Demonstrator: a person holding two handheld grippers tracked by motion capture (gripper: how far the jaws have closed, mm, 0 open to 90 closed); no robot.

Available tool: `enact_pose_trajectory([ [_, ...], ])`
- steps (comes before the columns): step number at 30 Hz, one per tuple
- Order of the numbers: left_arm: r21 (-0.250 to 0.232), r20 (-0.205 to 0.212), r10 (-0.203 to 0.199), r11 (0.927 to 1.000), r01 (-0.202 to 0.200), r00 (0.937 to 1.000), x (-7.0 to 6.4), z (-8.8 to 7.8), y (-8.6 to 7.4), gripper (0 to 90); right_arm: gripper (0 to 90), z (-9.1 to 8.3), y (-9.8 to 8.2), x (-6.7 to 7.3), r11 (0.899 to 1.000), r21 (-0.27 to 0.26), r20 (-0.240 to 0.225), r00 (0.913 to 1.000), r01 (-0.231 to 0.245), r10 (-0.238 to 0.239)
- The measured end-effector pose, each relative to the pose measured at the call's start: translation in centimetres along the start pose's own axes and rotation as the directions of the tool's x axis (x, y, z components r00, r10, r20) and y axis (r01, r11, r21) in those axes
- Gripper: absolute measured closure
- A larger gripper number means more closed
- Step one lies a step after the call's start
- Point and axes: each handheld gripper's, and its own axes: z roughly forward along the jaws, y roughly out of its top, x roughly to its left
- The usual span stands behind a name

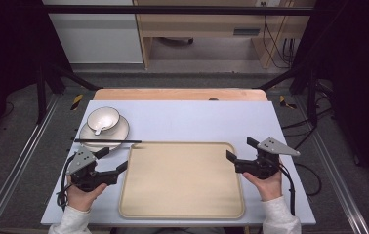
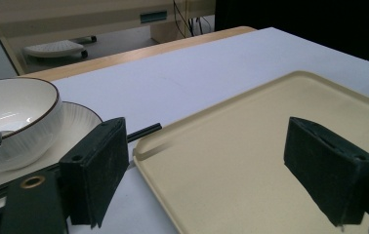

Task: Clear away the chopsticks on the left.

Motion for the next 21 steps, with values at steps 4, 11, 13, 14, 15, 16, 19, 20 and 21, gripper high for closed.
enact_pose_trajectory([
  [4, 0.012, -0.003, 0.005, 0.9999, -0.005, 1.0, 0.4, 0.0, -0.1, 16.4, 8.0, 0.0, -0.1, -0.1, 1.0, 0.001, 0.004, 1.0, -0.006, 0.006],
  [11, 0.036, -0.013, 0.004, 0.9994, -0.004, 0.9999, 1.7, 0.0, -0.4, 16.8, 8.1, 0.1, 0.1, 0.1, 1.0, 0.002, 0.007, 1.0, 0.001, -0.001],
  [13, 0.045, -0.02, 0.004, 0.999, -0.003, 0.9998, 2.5, -0.1, -0.6, 17.3, 8.1, 0.1, 0.1, 0.2, 1.0, 0.003, 0.005, 1.0, 0.004, -0.004],
  [14, 0.047, -0.022, 0.003, 0.9989, -0.002, 0.9998, 2.7, -0.2, -0.7, 17.4, 8.1, 0.2, 0.2, 0.3, 1.0, 0.005, 0.006, 1.0, 0.006, -0.006],
  [15, 0.05, -0.024, 0.002, 0.9988, 0.0, 0.9997, 3.0, -0.2, -0.7, 17.6, 8.1, 0.2, 0.2, 0.4, 1.0, 0.004, 0.004, 1.0, 0.006, -0.006],
  [16, 0.054, -0.027, 0.003, 0.9985, -0.002, 0.9996, 3.3, -0.2, -0.8, 18.0, 8.0, 0.2, 0.2, 0.5, 1.0, 0.002, 0.003, 0.9999, 0.01, -0.01],
  [19, 0.062, -0.04, 0.003, 0.9981, -0.001, 0.9992, 4.1, -0.3, -0.9, 18.5, 8.0, 0.3, 0.3, 0.7, 1.0, 0.006, -0.001, 0.9999, 0.013, -0.013],
  [20, 0.062, -0.04, 0.003, 0.9981, -0.001, 0.9992, 4.1, -0.3, -0.9, 18.7, 8.0, 0.3, 0.3, 0.7, 1.0, 0.006, -0.001, 0.9999, 0.013, -0.013],
  [21, 0.066, -0.041, 0.003, 0.9978, 0.0, 0.9991, 4.3, -0.3, -0.9, 18.7, 7.9, 0.3, 0.3, 0.8, 1.0, 0.008, -0.002, 0.9999, 0.011, -0.011],
])
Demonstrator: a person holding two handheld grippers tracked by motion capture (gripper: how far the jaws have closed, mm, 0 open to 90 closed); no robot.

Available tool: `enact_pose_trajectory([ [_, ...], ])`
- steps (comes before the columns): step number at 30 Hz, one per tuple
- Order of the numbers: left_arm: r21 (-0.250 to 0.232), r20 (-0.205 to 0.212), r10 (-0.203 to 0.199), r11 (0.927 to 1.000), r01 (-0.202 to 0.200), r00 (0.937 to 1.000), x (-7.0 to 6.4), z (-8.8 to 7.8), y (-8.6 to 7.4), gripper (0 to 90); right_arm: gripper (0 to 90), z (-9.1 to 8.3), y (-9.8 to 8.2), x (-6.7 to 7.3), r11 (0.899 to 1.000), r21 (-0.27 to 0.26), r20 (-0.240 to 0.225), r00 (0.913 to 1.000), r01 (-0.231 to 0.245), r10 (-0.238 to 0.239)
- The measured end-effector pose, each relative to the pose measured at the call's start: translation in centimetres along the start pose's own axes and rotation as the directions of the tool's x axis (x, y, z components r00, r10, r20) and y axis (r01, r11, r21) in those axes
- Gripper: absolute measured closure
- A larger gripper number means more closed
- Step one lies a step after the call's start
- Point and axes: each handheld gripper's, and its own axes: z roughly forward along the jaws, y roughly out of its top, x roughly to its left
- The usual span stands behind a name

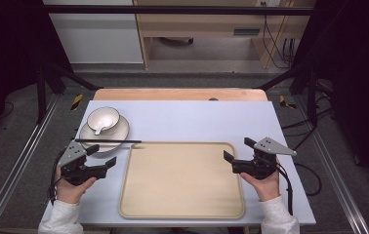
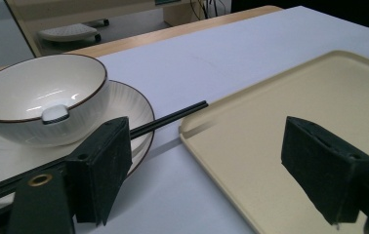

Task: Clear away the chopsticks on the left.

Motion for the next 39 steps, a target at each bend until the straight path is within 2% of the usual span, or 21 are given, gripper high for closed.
enact_pose_trajectory([
  [4, 0.005, -0.011, -0.005, 1.0, 0.005, 0.9999, 0.9, 0.0, -0.1, 19.9, 8.0, 0.1, 0.0, 0.1, 1.0, 0.003, -0.001, 1.0, 0.005, -0.005],
  [7, 0.028, -0.021, 0.007, 0.9996, -0.007, 0.9998, 1.8, 0.2, -0.2, 20.5, 7.9, 0.2, 0.0, 0.2, 1.0, 0.006, 0.001, 1.0, 0.003, -0.003],
  [12, 0.045, -0.036, 0.013, 0.9989, -0.012, 0.9993, 2.6, 0.6, -0.3, 21.4, 7.9, 0.3, 0.0, 0.3, 1.0, 0.01, -0.004, 1.0, 0.007, -0.007],
  [13, 0.068, -0.051, 0.021, 0.9975, -0.017, 0.9985, 3.0, 0.8, -0.4, 21.7, 7.9, 0.4, 0.0, 0.3, 1.0, 0.012, -0.003, 1.0, 0.006, -0.006],
  [19, 0.125, -0.078, 0.047, 0.9915, -0.037, 0.9959, 4.1, 1.6, -0.8, 23.9, 8.0, 0.5, 0.0, 0.4, 1.0, 0.017, -0.004, 1.0, 0.005, -0.005],
  [23, 0.138, -0.094, 0.04, 0.9901, -0.026, 0.9948, 4.6, 2.0, -0.8, 25.6, 8.0, 0.6, 0.1, 0.5, 1.0, 0.02, -0.007, 0.9999, 0.009, -0.009],
  [26, 0.157, -0.115, 0.056, 0.9869, -0.038, 0.9918, 5.1, 2.5, -0.5, 28.0, 8.0, 0.6, 0.2, 0.5, 1.0, 0.018, -0.008, 0.9999, 0.008, -0.008],
  [29, 0.153, -0.112, 0.051, 0.9876, -0.034, 0.9923, 5.4, 2.8, -0.3, 30.2, 8.0, 0.5, 0.3, 0.6, 1.0, 0.014, -0.01, 0.9999, 0.007, -0.007],
  [32, 0.181, -0.119, 0.069, 0.9823, -0.047, 0.9905, 5.5, 4.0, -0.2, 32.6, 8.0, 0.5, 0.2, 0.6, 1.0, 0.017, -0.009, 0.9999, 0.007, -0.007],
  [37, 0.203, -0.12, 0.086, 0.9774, -0.06, 0.989, 5.8, 5.4, -0.4, 35.9, 7.9, 0.7, 0.2, 0.6, 1.0, 0.025, -0.01, 0.9998, 0.019, -0.019],
  [38, 0.223, -0.122, 0.093, 0.9727, -0.064, 0.9882, 6.0, 5.8, -0.6, 36.3, 7.9, 0.6, 0.2, 0.5, 1.0, 0.022, -0.01, 0.9997, 0.02, -0.02],
  [39, 0.23, -0.121, 0.095, 0.971, -0.065, 0.9881, 6.2, 5.8, -0.7, 36.7, 7.9, 0.6, 0.2, 0.5, 1.0, 0.021, -0.01, 0.9997, 0.02, -0.02],
])
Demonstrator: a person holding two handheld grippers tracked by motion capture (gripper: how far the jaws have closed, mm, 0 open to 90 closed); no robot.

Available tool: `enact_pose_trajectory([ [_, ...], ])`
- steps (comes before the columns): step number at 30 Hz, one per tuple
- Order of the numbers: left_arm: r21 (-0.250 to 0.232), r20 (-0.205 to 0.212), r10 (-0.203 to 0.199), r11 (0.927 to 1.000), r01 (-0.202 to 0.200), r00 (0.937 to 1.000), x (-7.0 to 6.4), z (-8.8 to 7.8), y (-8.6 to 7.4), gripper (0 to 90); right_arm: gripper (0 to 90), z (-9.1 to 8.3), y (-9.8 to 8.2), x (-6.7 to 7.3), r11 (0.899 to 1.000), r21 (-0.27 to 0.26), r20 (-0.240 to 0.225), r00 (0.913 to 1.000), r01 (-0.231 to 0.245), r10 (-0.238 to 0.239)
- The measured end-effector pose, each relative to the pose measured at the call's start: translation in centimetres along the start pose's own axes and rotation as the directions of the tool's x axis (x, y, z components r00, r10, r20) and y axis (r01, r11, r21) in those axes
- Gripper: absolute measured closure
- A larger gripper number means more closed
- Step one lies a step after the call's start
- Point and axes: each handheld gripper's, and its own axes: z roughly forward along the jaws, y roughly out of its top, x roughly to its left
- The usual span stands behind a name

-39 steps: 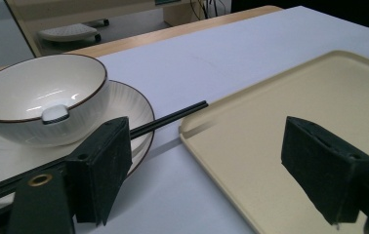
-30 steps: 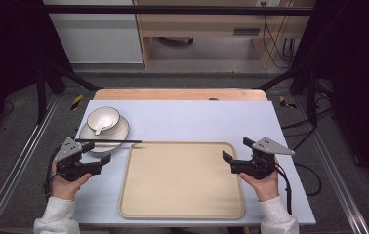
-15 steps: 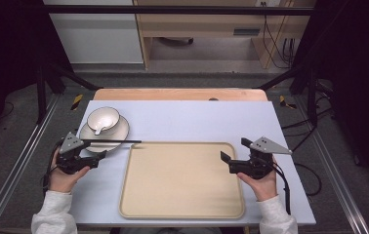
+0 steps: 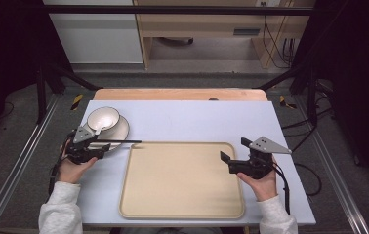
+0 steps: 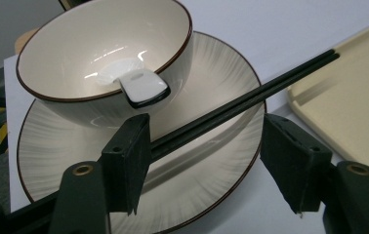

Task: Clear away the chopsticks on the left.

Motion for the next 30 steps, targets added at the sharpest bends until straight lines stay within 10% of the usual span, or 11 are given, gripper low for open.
enact_pose_trajectory([
  [30, 0.044, -0.014, 0.036, 0.9984, -0.035, 0.9993, 0.6, 1.4, -0.6, 46.9, 7.8, 0.3, -0.1, 0.2, 1.0, 0.01, -0.003, 1.0, 0.0, 0.0],
])
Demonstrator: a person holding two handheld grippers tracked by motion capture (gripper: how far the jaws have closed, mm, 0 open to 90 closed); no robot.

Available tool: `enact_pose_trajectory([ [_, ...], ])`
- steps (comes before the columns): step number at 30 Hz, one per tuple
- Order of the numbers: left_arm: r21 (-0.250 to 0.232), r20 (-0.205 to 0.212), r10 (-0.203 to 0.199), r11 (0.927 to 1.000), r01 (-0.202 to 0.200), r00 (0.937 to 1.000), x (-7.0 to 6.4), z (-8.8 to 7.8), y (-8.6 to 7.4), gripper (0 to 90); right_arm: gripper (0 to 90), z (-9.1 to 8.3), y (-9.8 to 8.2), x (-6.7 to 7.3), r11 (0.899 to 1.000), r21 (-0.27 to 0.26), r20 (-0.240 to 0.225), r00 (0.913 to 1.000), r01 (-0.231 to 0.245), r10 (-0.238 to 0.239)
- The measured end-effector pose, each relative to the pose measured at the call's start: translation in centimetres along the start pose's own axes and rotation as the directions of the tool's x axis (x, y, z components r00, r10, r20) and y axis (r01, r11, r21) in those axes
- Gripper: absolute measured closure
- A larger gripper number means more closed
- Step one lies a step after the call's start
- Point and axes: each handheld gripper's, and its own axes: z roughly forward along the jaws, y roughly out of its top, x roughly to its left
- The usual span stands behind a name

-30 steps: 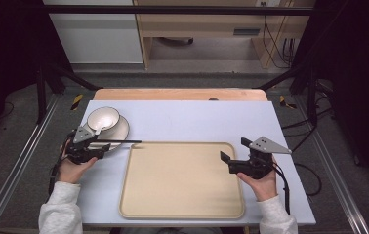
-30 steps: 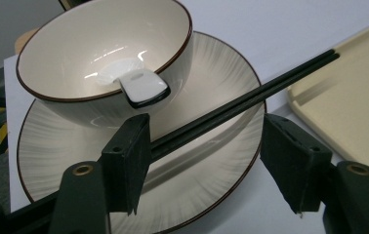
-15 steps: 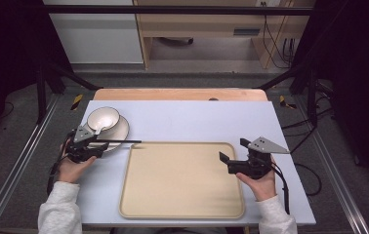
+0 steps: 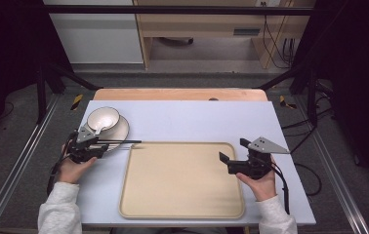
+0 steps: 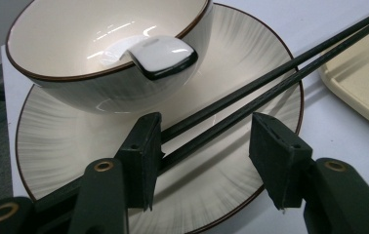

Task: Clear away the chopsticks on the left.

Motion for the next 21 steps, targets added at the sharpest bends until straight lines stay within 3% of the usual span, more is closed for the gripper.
enact_pose_trajectory([
  [21, 0.04, 0.012, 0.008, 0.9992, -0.008, 0.9999, -0.2, -0.26, -0.09, 67.0, 7.5, -0.08, 0.02, -0.12, 1.0, 0.001, 0.003, 1.0, -0.002, 0.002],
])
